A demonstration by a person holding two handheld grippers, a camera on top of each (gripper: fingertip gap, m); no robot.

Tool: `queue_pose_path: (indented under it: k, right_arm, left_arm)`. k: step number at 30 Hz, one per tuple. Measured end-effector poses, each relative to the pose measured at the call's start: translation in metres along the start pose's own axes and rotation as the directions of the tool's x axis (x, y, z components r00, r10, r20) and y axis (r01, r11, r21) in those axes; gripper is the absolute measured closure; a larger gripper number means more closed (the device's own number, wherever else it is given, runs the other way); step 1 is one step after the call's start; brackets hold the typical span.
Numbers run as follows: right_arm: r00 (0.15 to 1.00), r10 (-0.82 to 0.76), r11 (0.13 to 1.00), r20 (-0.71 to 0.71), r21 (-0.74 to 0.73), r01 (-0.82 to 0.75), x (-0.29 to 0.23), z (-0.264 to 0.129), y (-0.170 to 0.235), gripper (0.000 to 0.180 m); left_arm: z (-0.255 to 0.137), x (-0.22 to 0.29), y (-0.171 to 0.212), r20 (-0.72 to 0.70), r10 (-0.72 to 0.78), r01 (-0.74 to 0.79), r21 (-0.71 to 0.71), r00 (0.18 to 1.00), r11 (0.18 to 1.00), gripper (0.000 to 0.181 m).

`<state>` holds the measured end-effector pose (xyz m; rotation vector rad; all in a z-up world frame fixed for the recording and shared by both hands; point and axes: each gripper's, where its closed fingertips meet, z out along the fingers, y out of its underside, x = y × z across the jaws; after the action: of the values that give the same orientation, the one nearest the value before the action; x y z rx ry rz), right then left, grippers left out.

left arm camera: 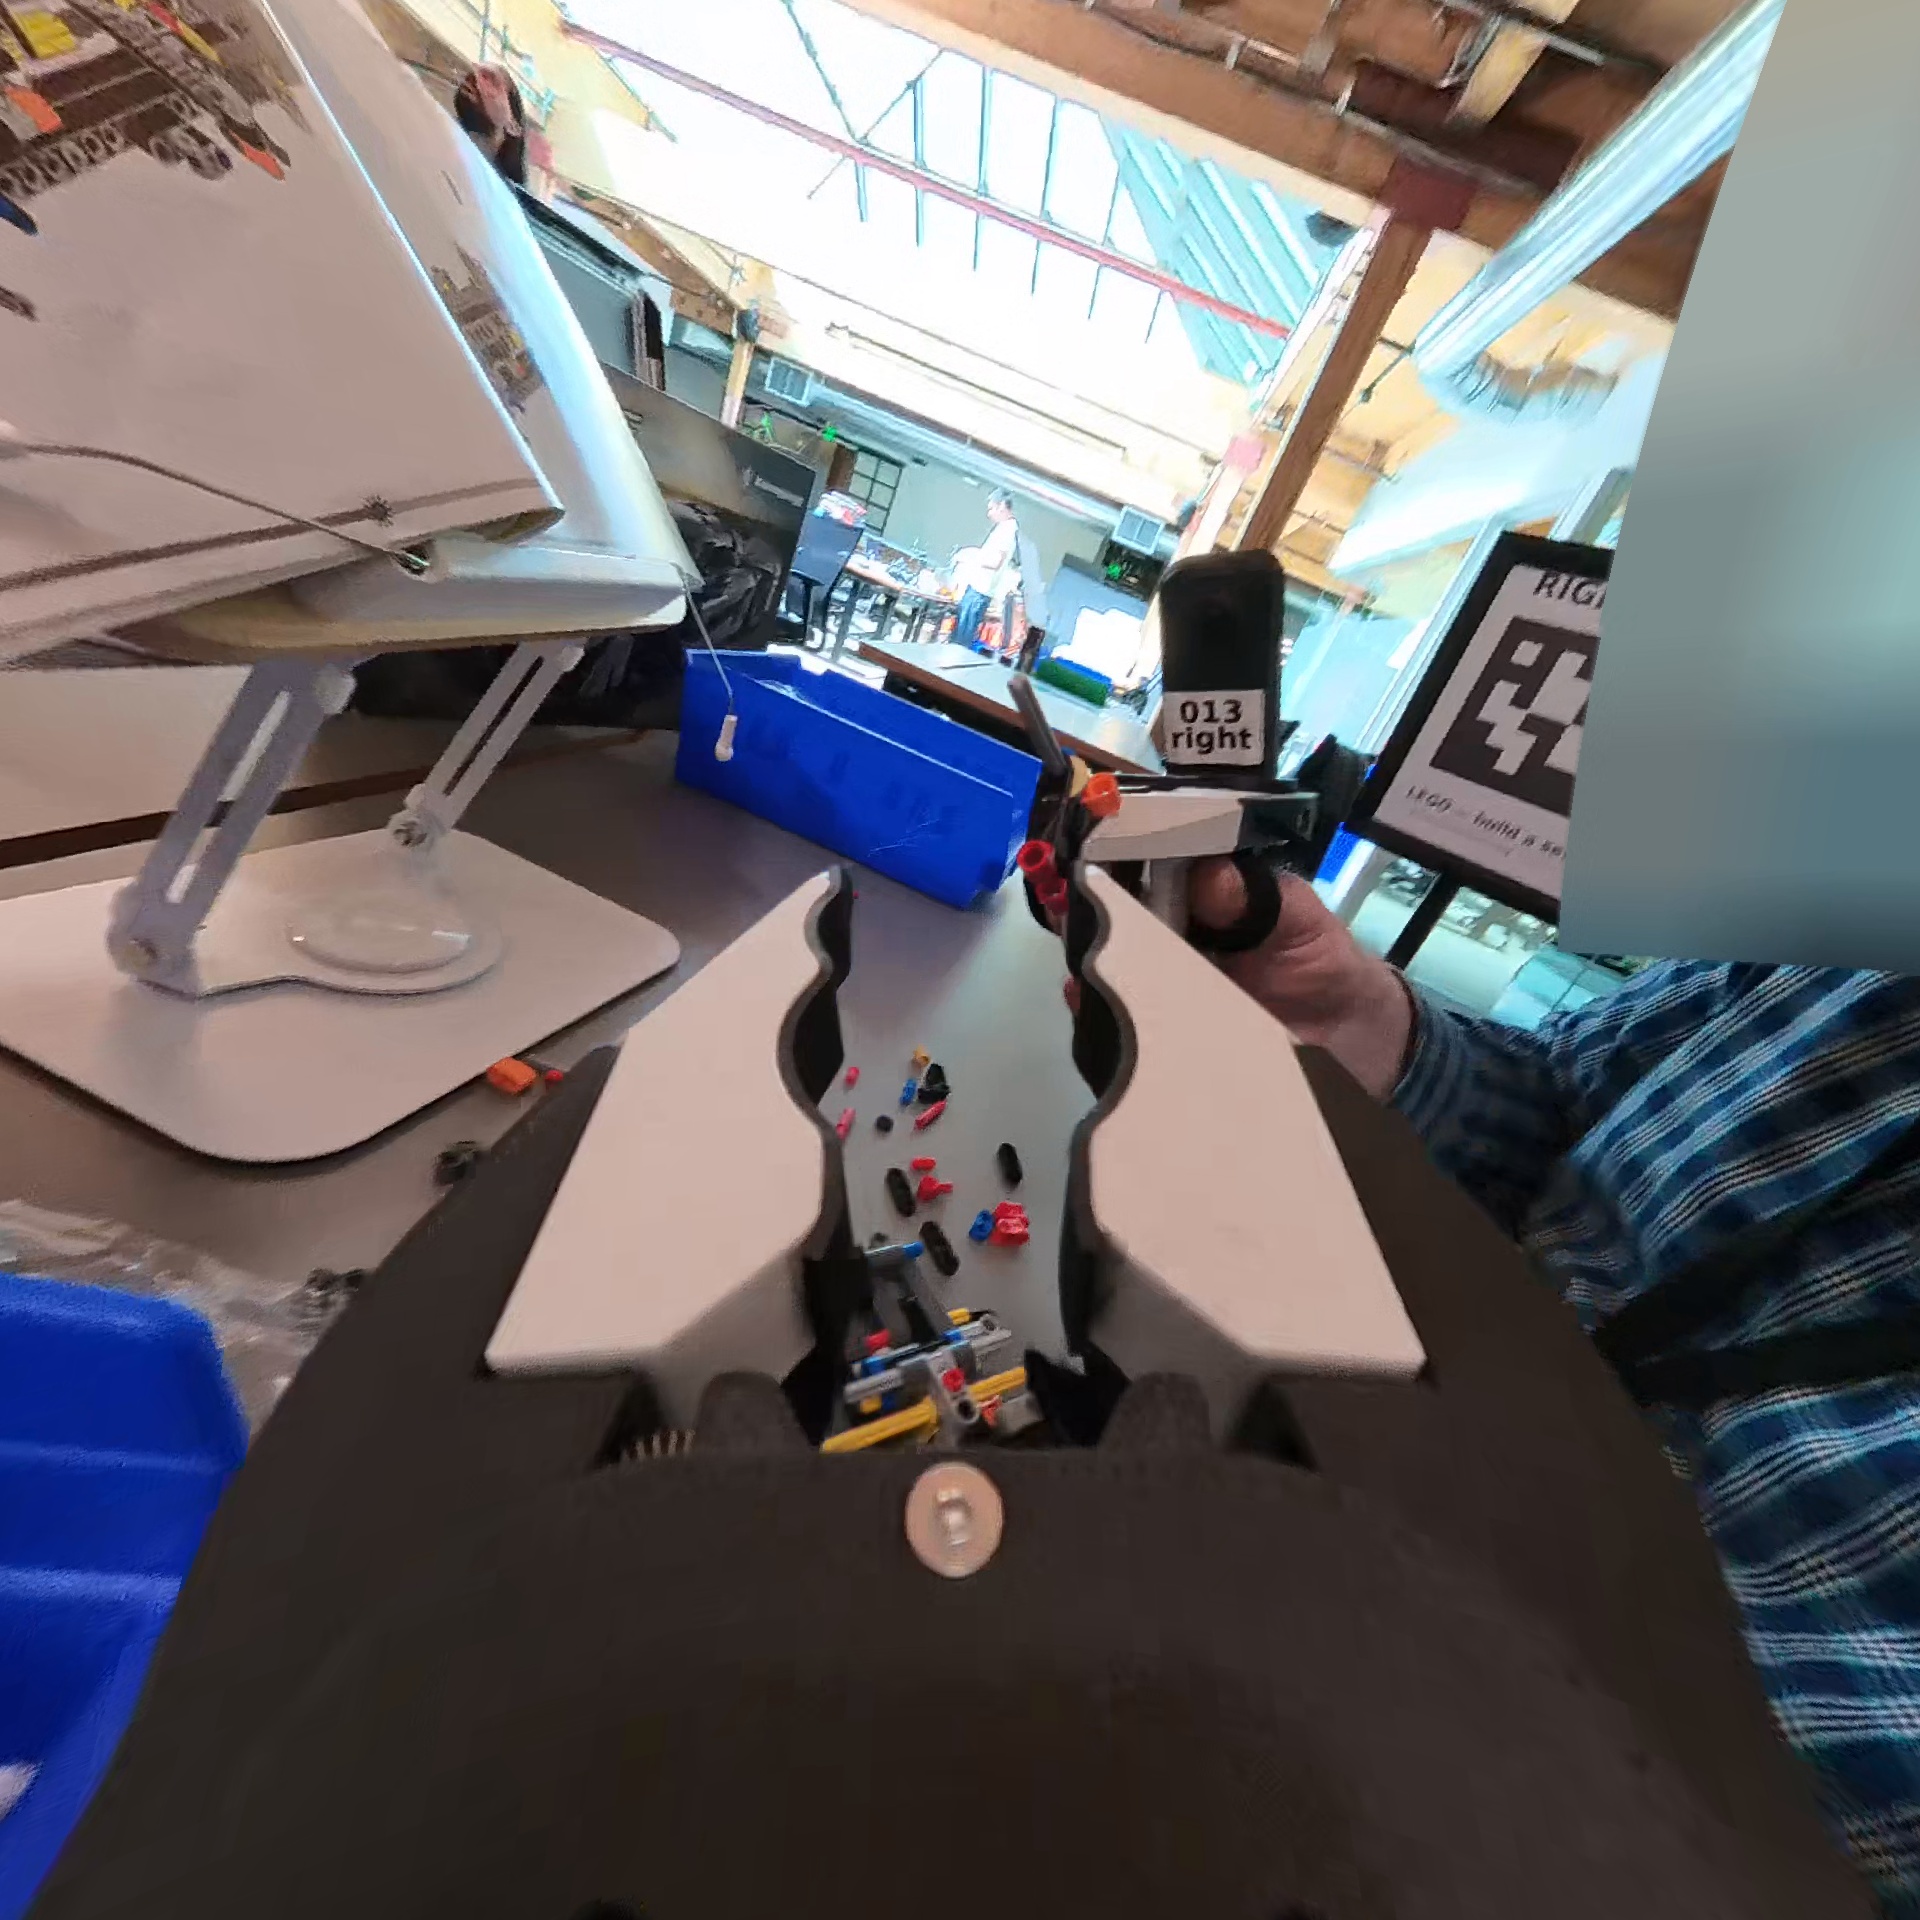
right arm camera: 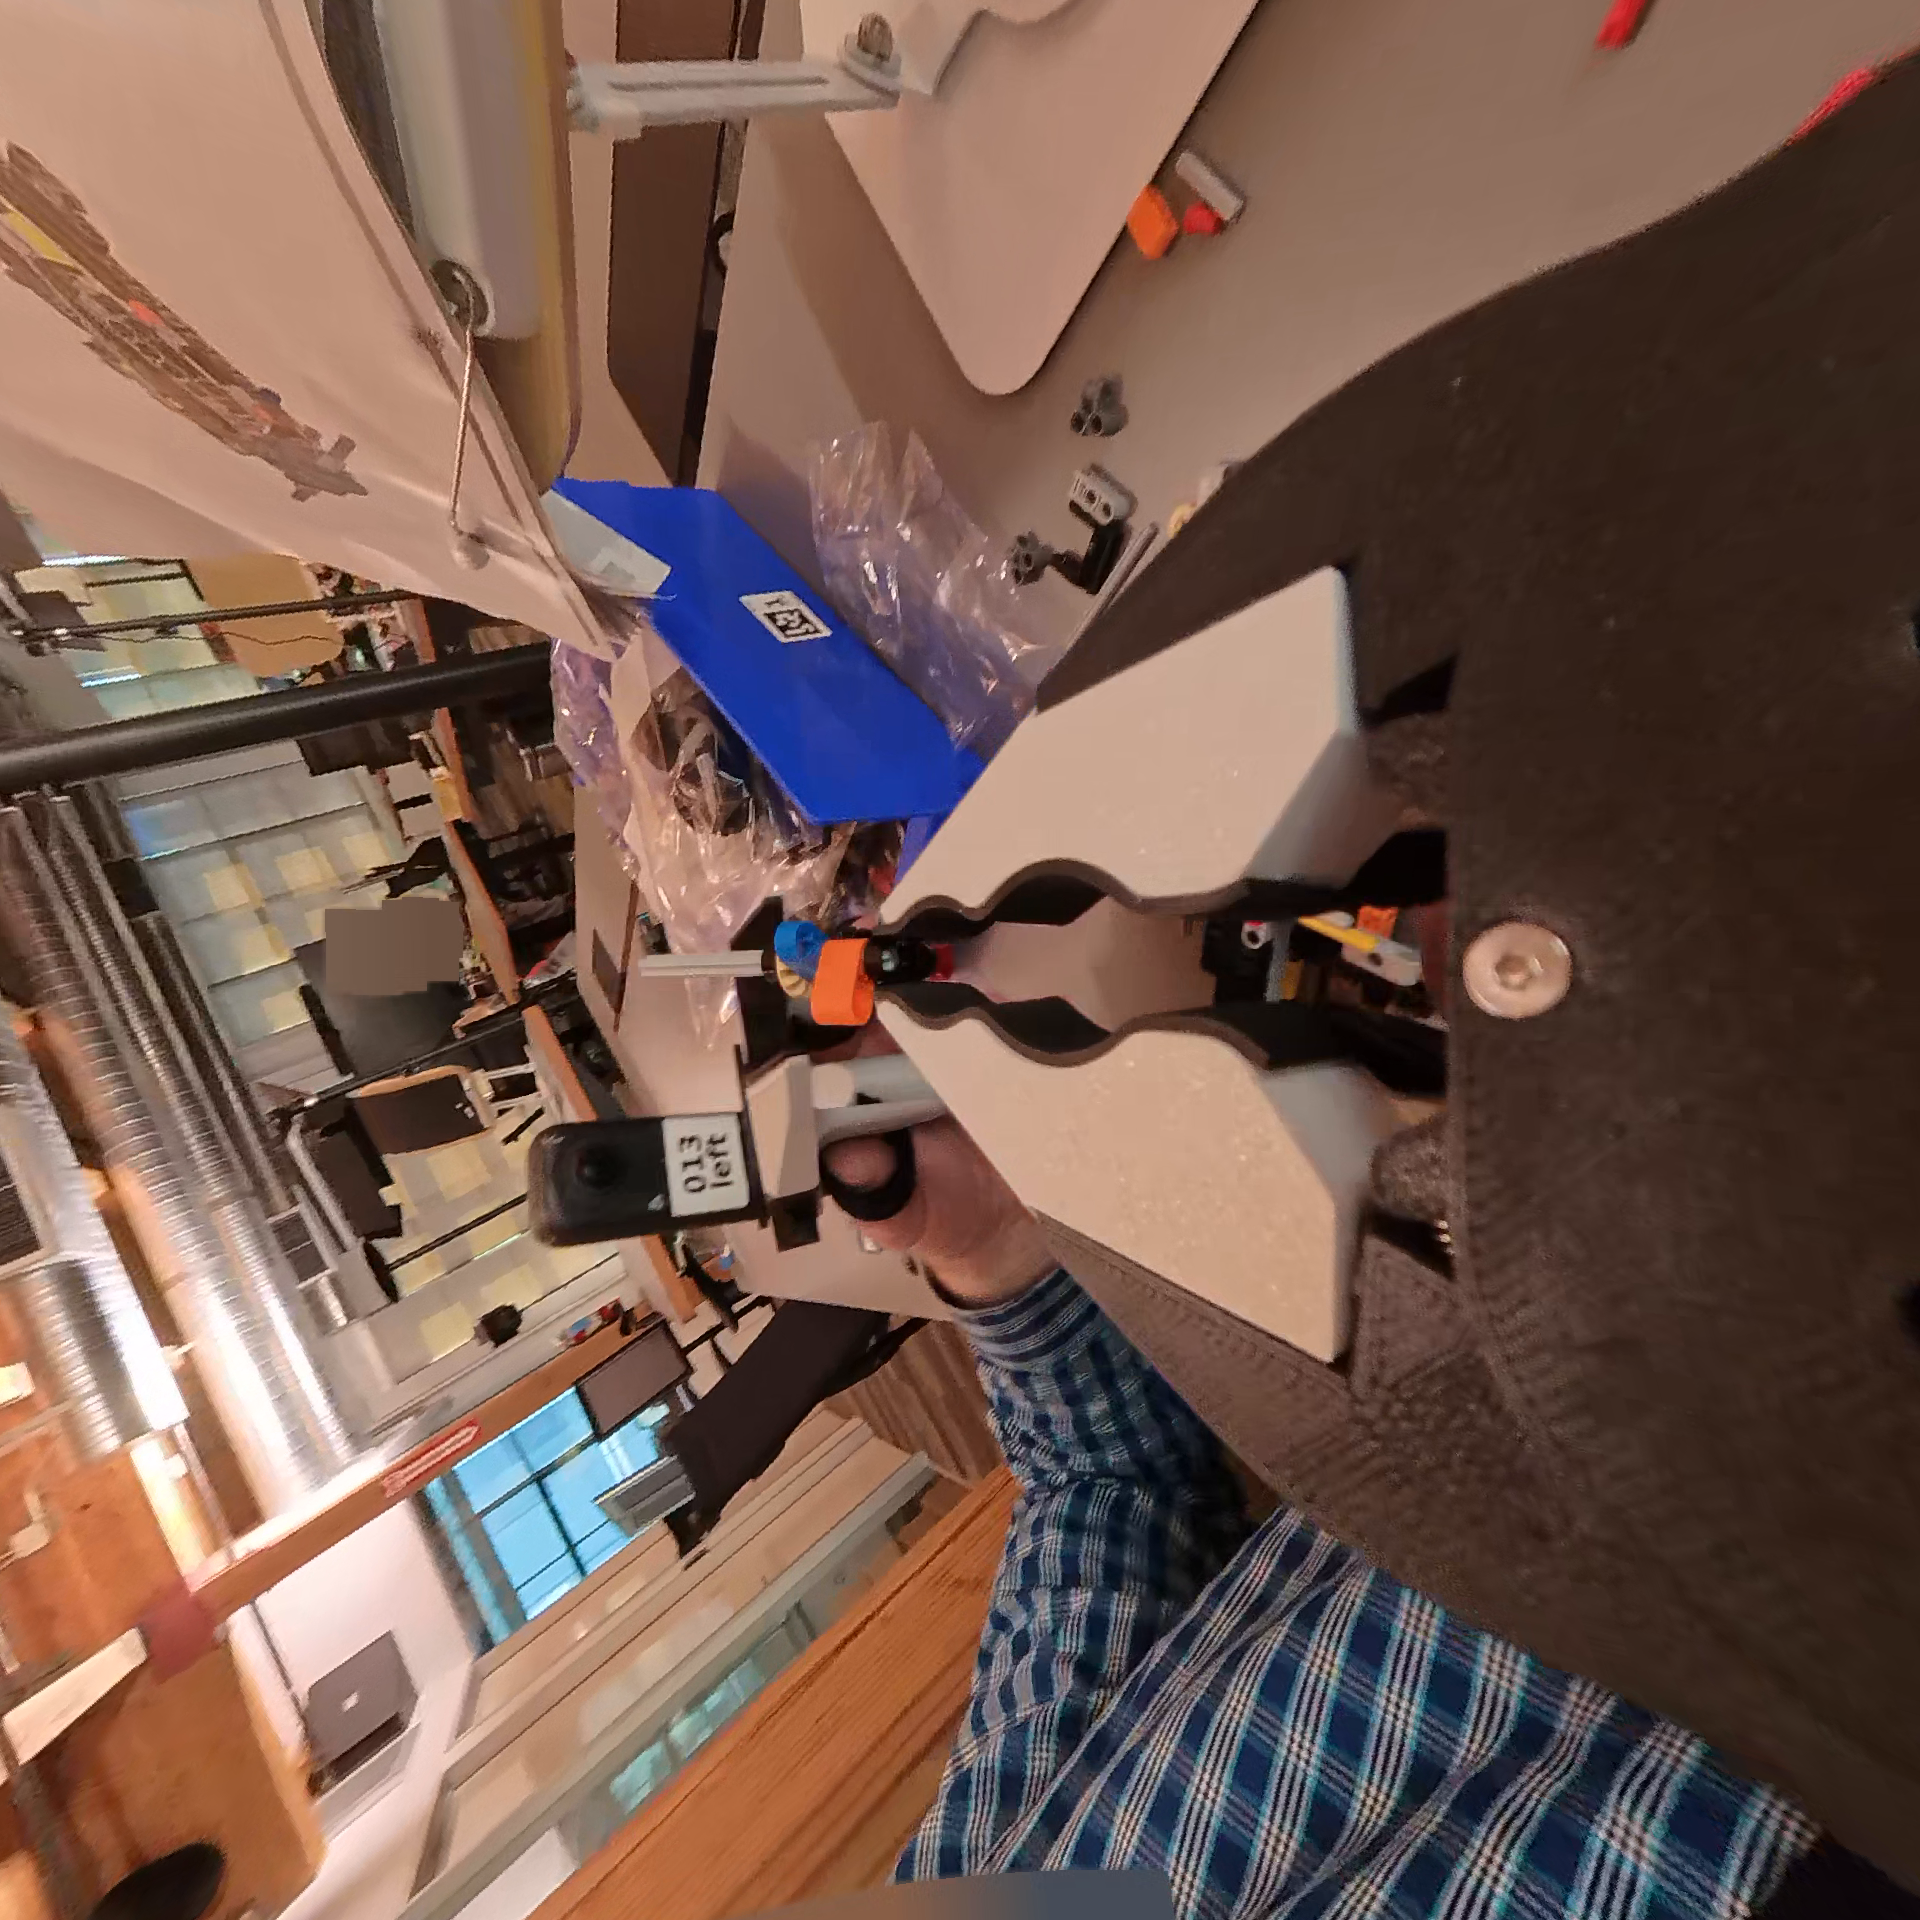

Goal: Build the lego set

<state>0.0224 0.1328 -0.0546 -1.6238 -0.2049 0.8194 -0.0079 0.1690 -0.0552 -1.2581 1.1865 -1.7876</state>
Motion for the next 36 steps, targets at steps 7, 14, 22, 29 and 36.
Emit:
queue_pose_path:
  k: [7,14,22,29,36]
  right_arm:
    - [0.996,-0.075,0.99,-0.046,-0.125,0.068,0.002,-0.012,0.01,0.176]
    - [0.991,-0.111,0.975,-0.072,-0.203,0.094,-0.001,-0.021,0.022,0.176]
    - [0.986,-0.114,0.959,-0.118,-0.272,0.078,-0.006,-0.033,0.052,0.176]
    - [0.986,-0.079,0.955,-0.146,-0.296,0.033,-0.009,-0.042,0.077,0.176]
    - [0.994,-0.055,0.964,-0.093,-0.265,0.029,-0.019,-0.038,0.069,0.176]
  left_arm:
    - [-0.007,-0.003,0.014,0.047,0.121,-0.111,-0.169,0.992,0.979,0.145]
    - [-0.013,-0.002,0.052,0.034,0.201,-0.173,-0.386,0.979,0.906,0.142]
    - [-0.04,-0.013,0.127,0.064,0.251,-0.133,-0.708,0.966,0.693,0.131]
    - [-0.055,-0.004,0.138,0.084,0.181,-0.066,-0.718,0.98,0.693,0.126]
    - [-0.042,0.007,0.117,0.057,0.183,-0.11,-0.616,0.982,0.78,0.131]
